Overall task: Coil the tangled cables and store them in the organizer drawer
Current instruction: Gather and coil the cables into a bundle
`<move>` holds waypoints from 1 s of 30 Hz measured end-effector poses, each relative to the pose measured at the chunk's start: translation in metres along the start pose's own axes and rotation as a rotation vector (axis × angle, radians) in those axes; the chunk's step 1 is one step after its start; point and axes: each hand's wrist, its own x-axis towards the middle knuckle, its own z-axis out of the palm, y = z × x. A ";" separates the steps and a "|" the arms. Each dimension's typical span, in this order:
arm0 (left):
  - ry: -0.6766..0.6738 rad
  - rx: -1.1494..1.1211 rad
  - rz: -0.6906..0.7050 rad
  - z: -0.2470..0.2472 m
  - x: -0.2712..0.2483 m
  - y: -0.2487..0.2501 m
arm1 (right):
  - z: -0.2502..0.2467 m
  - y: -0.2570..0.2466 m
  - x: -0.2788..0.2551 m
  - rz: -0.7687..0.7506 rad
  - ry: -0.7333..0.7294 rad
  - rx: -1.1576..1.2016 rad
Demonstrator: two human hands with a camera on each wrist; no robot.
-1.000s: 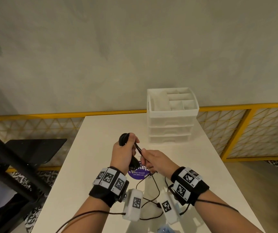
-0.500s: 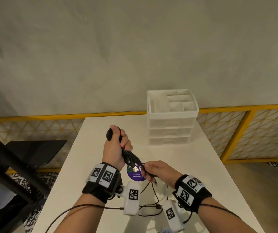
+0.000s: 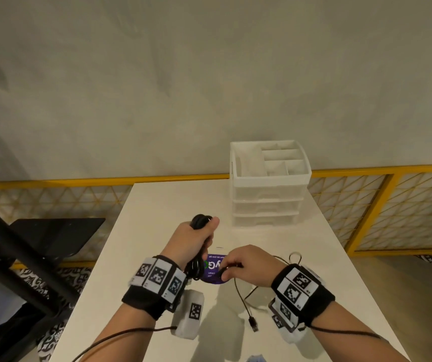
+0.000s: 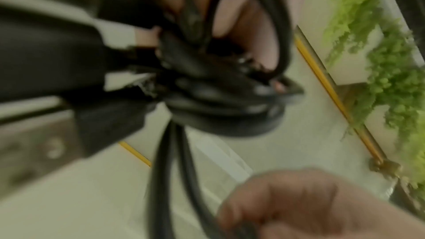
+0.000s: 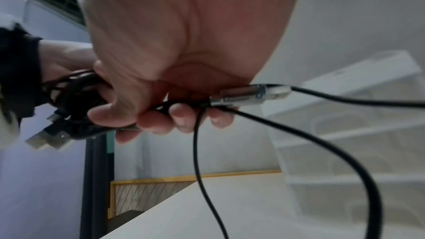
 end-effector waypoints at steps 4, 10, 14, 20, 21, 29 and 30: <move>0.022 0.157 0.018 0.010 0.002 -0.012 | -0.007 -0.021 -0.004 -0.119 0.081 -0.175; -0.007 0.032 -0.082 0.017 0.001 -0.025 | -0.009 -0.026 -0.004 -0.260 0.134 -0.277; 0.009 -0.053 -0.113 0.022 -0.001 -0.028 | -0.009 -0.026 -0.002 -0.237 0.217 -0.248; 0.018 -0.060 -0.146 0.029 -0.005 -0.032 | -0.006 -0.021 -0.002 -0.055 0.291 -0.109; 0.017 -0.057 -0.155 0.030 -0.006 -0.031 | -0.005 -0.020 -0.001 -0.031 0.279 -0.117; 0.001 -0.012 -0.116 0.030 -0.006 -0.029 | -0.006 -0.023 -0.004 0.028 0.235 0.018; 0.009 -0.005 -0.114 0.027 -0.004 -0.029 | -0.008 -0.020 -0.004 0.024 0.226 0.096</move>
